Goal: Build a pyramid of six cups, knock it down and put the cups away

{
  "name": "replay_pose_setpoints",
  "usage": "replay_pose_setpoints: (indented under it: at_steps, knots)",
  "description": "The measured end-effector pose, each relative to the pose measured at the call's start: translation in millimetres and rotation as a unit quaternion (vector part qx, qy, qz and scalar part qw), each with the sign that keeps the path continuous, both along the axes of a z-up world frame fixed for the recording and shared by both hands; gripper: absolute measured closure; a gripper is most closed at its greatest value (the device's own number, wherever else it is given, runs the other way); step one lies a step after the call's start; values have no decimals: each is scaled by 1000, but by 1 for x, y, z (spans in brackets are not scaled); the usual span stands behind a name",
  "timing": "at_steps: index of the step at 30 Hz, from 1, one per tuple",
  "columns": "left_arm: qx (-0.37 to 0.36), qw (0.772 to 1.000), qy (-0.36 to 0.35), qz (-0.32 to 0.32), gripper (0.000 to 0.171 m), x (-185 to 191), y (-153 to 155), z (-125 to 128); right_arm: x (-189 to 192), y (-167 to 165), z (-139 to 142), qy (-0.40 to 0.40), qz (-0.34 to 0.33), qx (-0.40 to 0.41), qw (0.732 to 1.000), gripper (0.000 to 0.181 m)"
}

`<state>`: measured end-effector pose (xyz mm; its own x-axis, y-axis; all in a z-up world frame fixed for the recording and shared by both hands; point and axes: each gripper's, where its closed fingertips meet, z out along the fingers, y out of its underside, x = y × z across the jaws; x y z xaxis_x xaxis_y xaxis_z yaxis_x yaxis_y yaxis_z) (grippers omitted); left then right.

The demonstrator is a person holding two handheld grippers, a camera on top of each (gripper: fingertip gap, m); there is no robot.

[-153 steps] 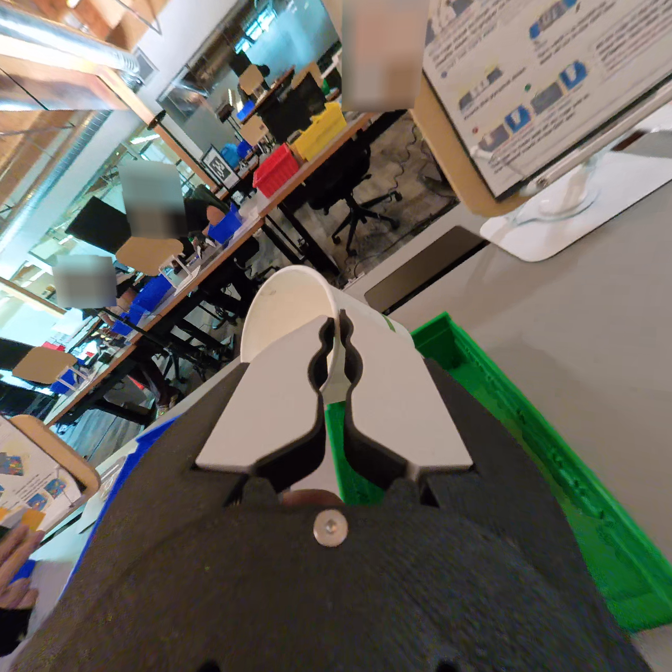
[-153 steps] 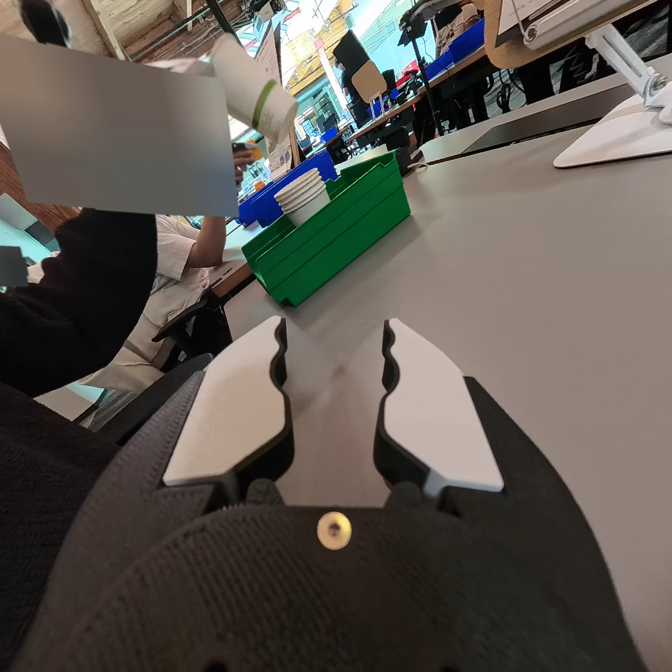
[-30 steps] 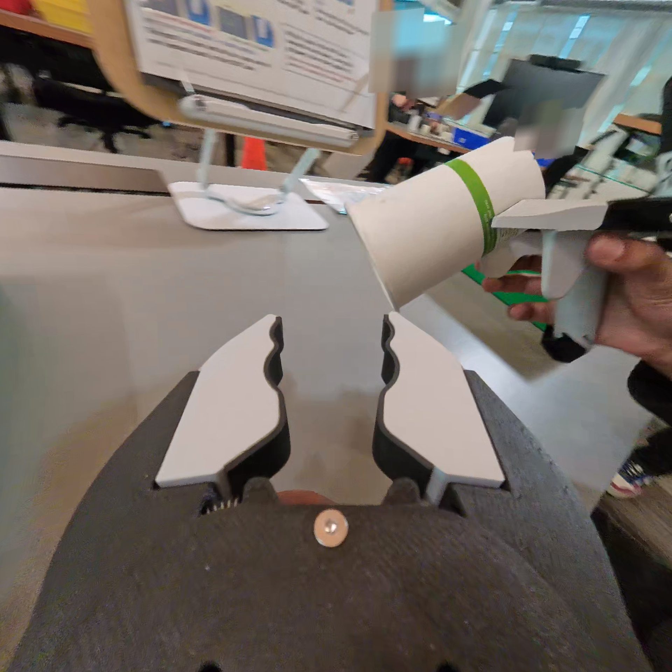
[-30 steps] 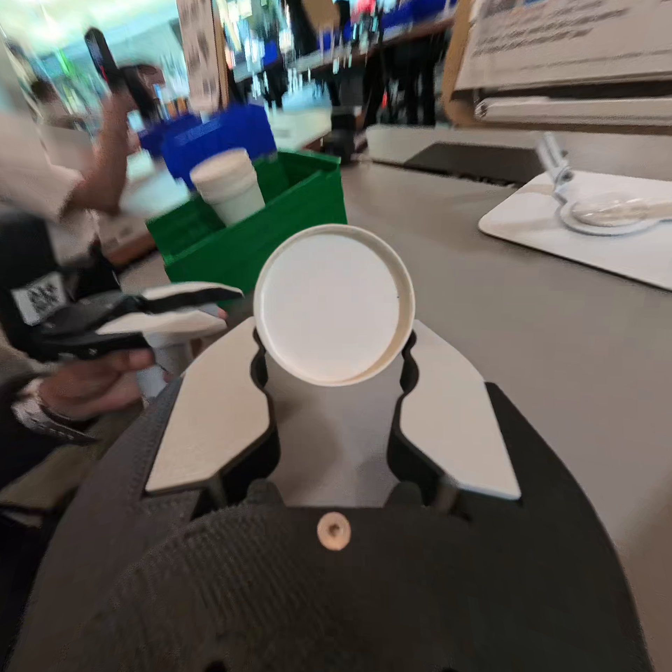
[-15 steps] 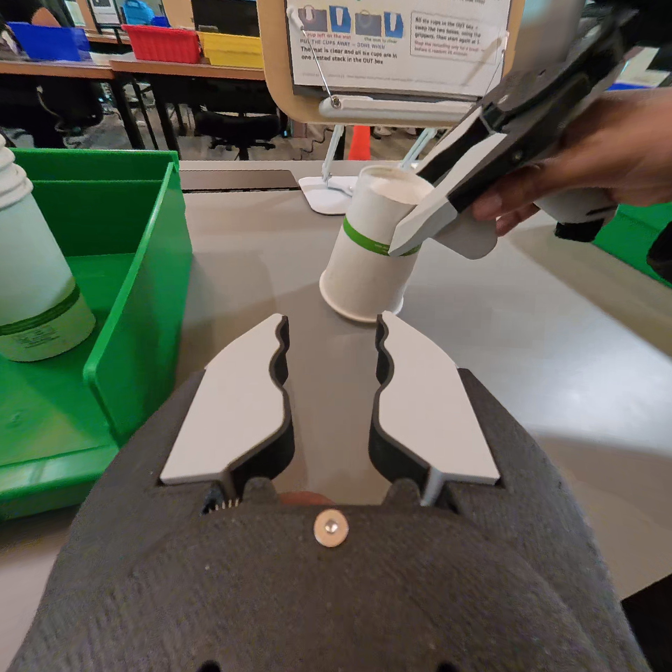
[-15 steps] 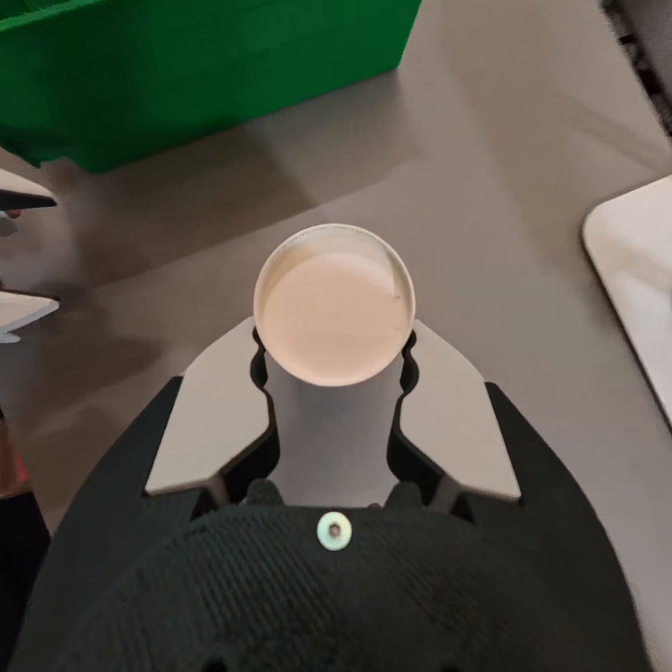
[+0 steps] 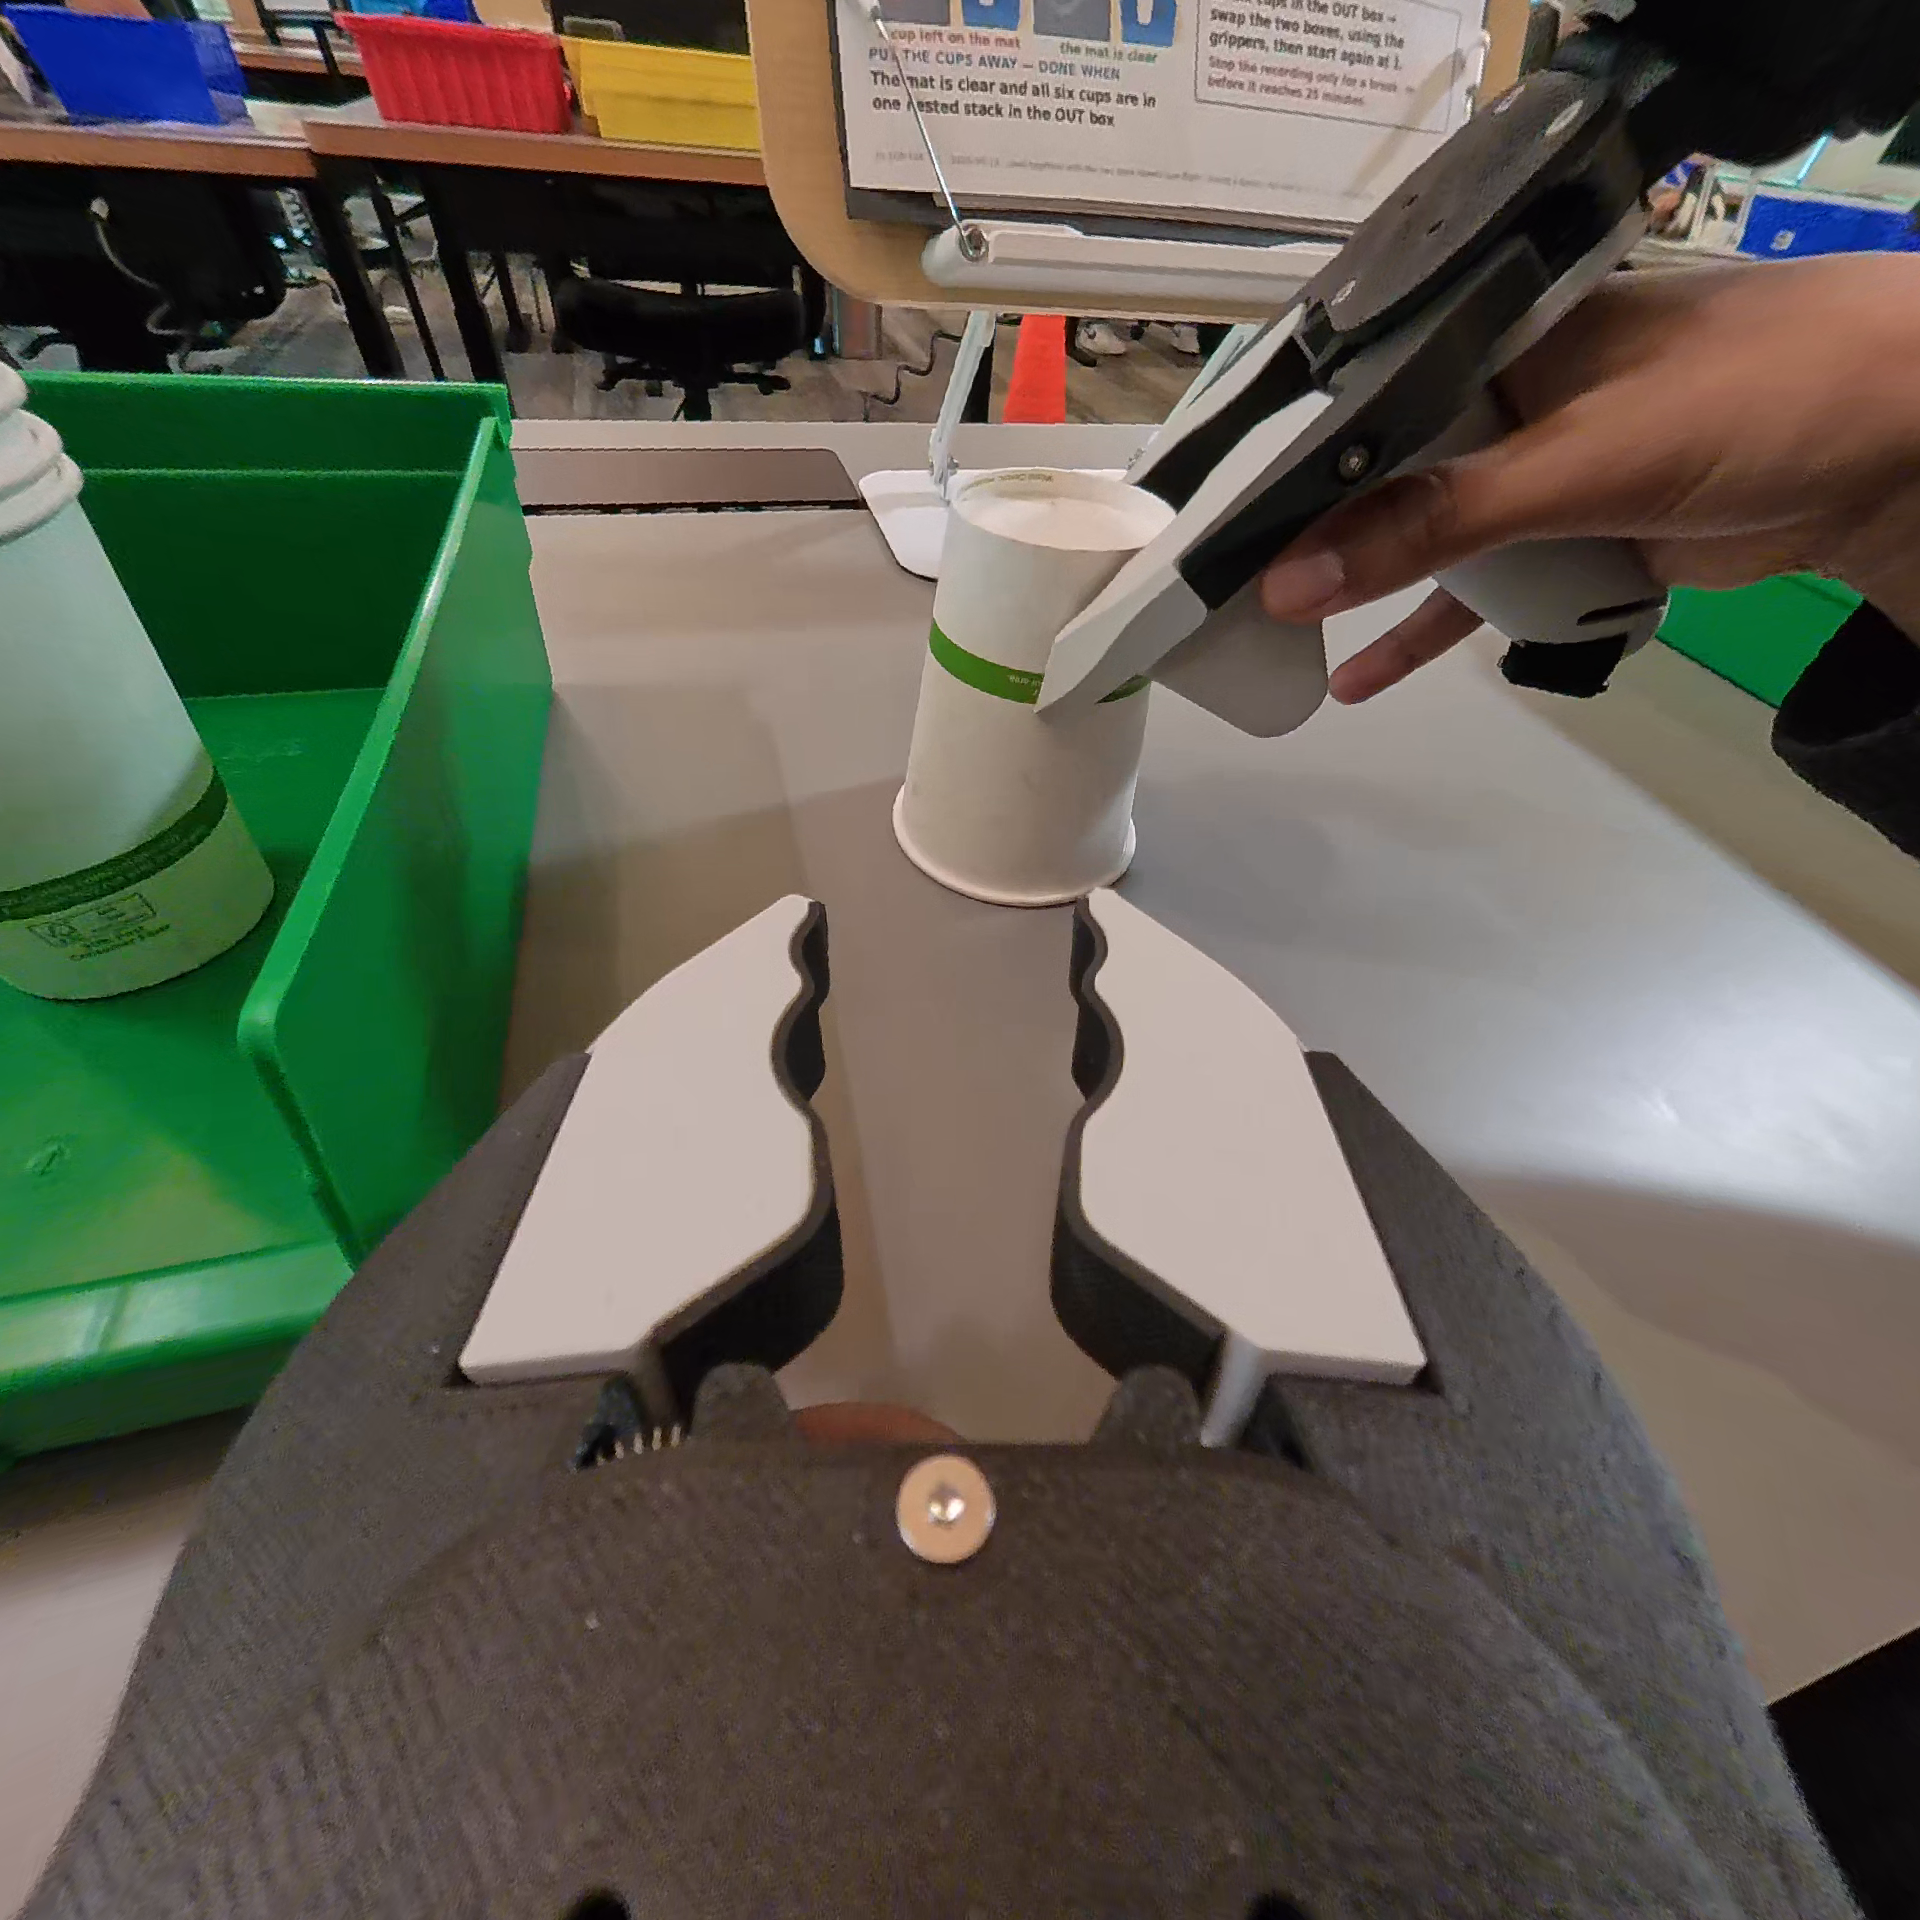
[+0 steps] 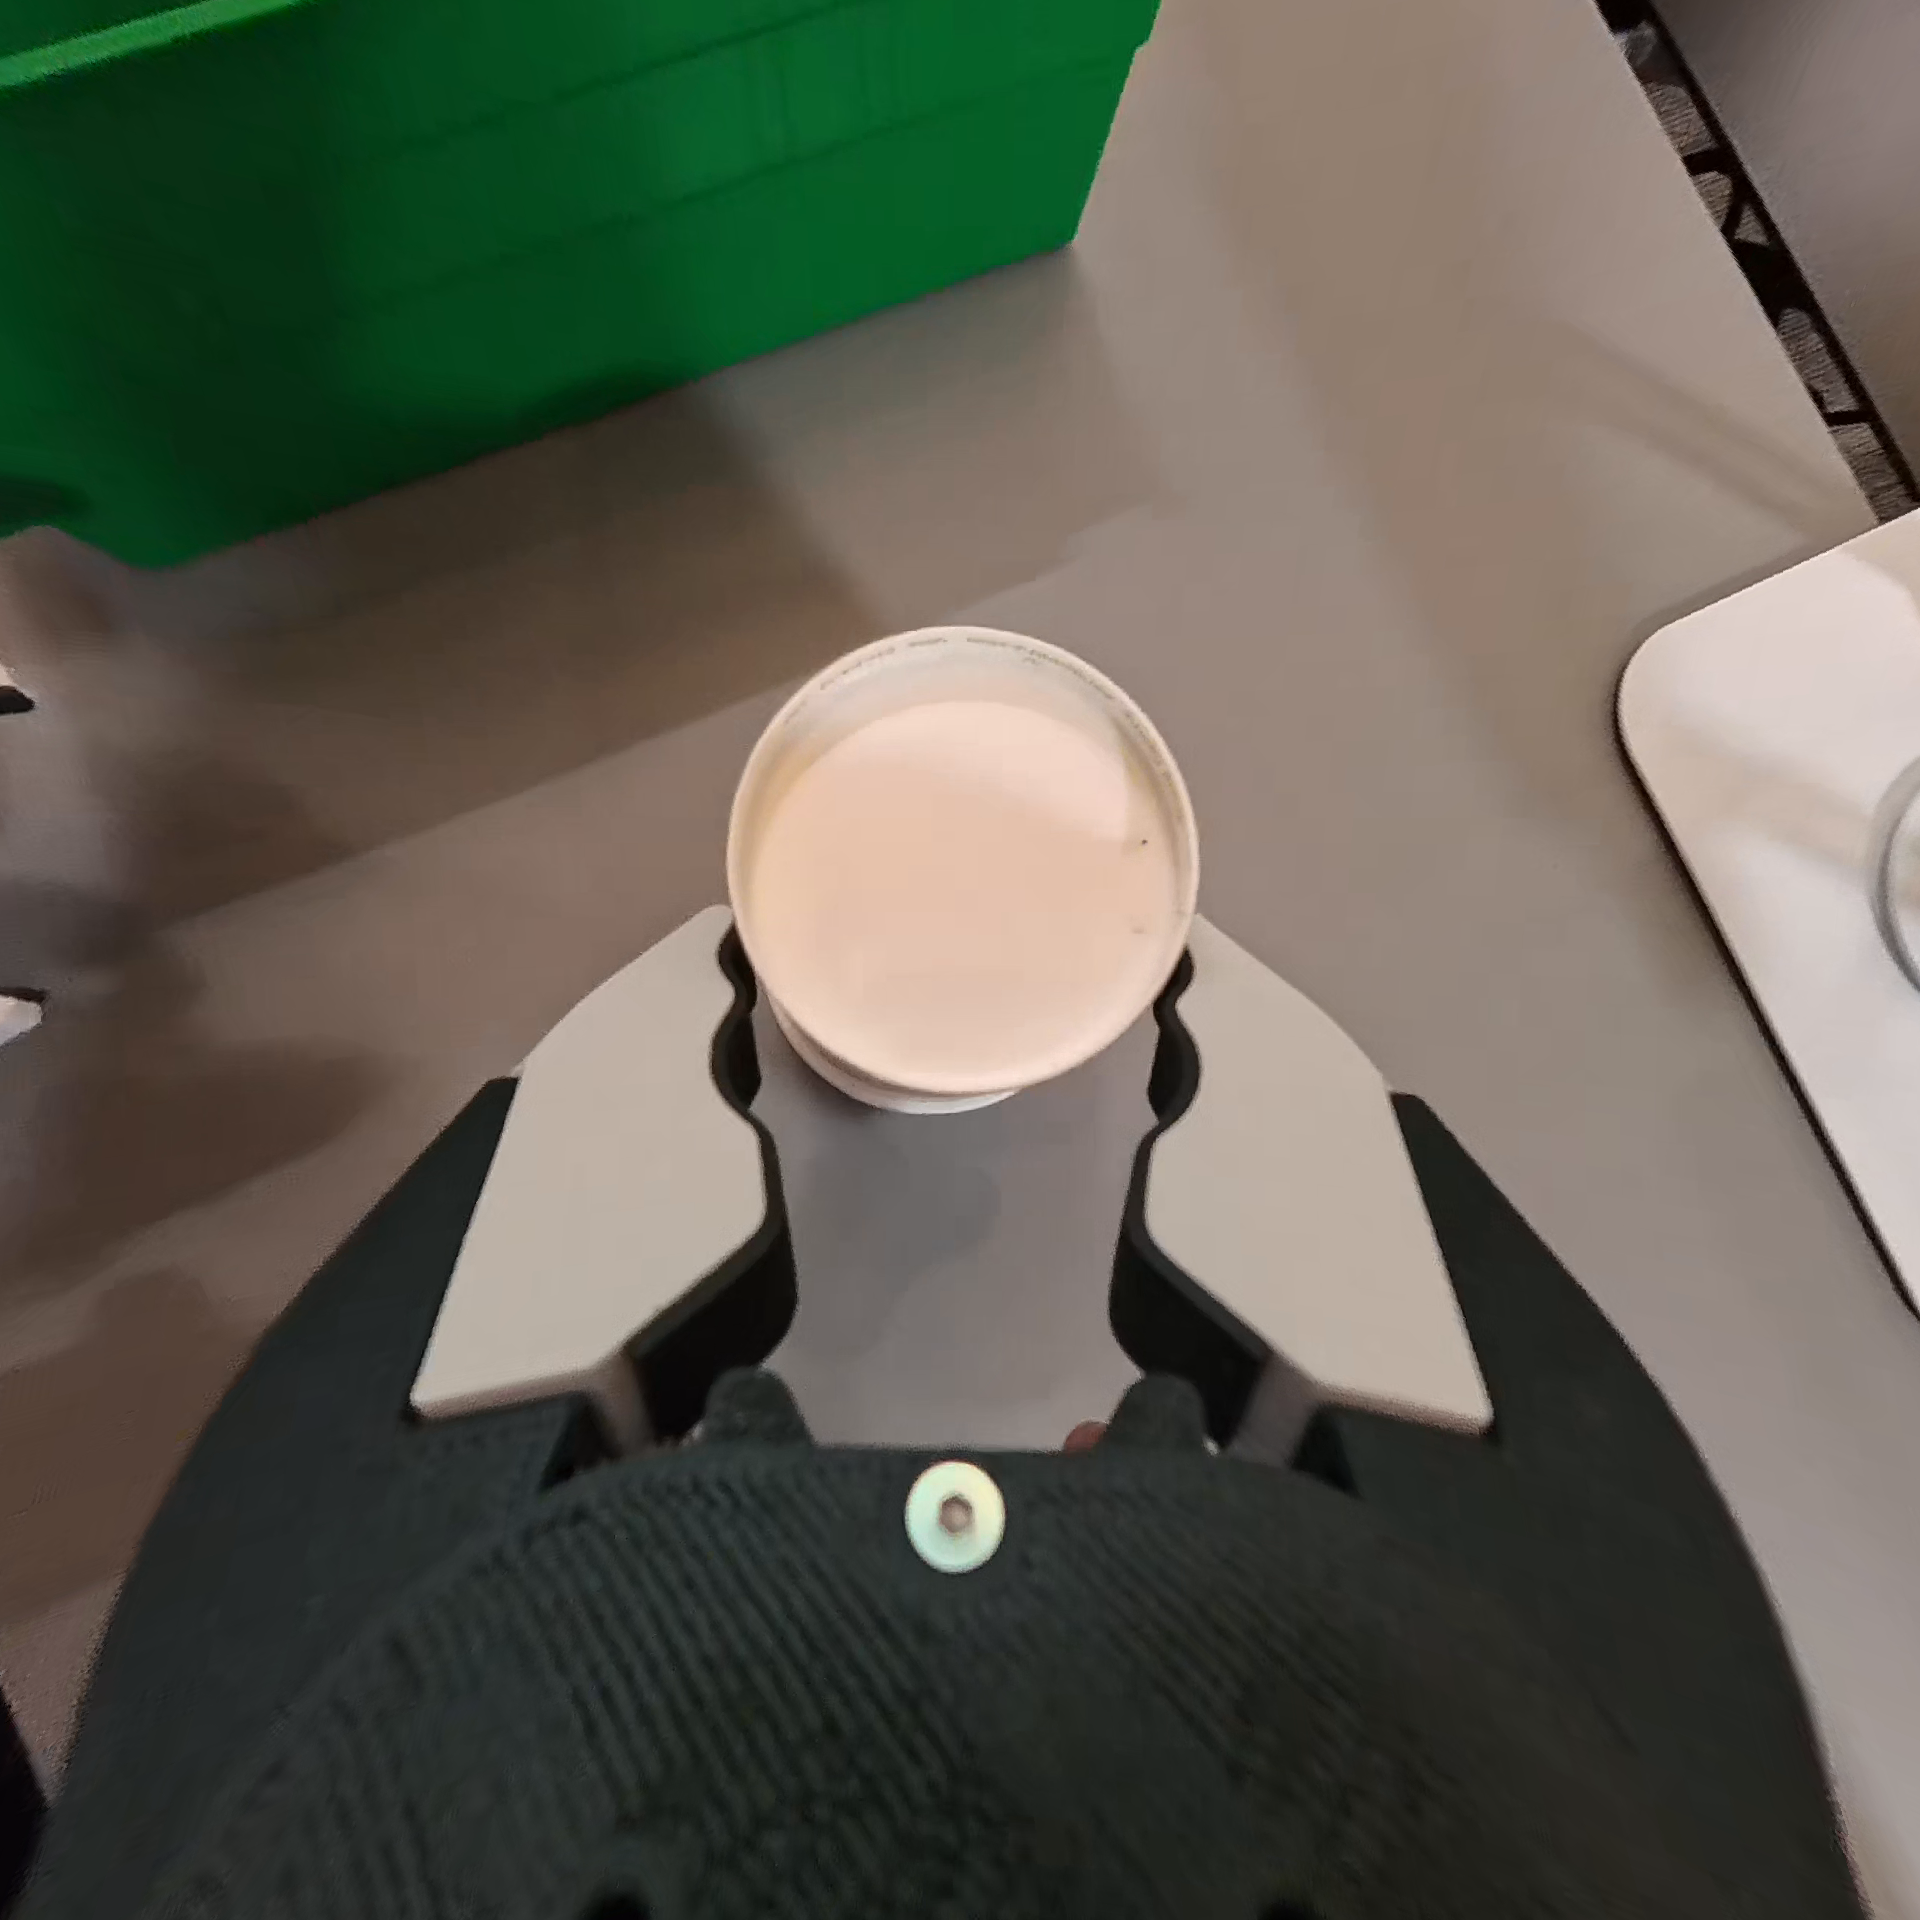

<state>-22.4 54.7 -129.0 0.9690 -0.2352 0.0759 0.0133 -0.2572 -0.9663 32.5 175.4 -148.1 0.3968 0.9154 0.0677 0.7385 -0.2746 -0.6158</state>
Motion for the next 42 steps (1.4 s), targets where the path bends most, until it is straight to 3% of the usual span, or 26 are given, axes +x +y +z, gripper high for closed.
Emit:
replay_pose_setpoints:
  at_steps: [13, 18, 23, 27, 31, 35, 42]
  knots:
    - [-17, 1000, 6, -6, 129, 1, 0, -8, 16, 0, 12, -20, -18, 47, 999, 107]
    - [-19, 1000, -7, -9, 129, 3, 1, -7, 25, -10, 14, 37, -9, 13, 999, 107]
    - [-15, 1000, 6, -7, 129, 4, 2, -7, 35, 1, 23, 72, -14, 60, 996, 111]
    - [-12, 1000, 9, -7, 129, 4, 2, -5, 42, -7, 44, 165, -11, 64, 984, 105]
    - [-11, 1000, 5, -7, 129, 4, 2, -5, 60, -10, 54, 283, -46, 59, 956, 106]
    - [-10, 1000, -1, -12, 129, 6, 1, -4, 89, -10, 45, 366, -126, 101, 916, 109]
    - [-9, 1000, 13, -21, 129, 13, 6, -5, 59, -20, 25, 306, -66, 159, 936, 109]
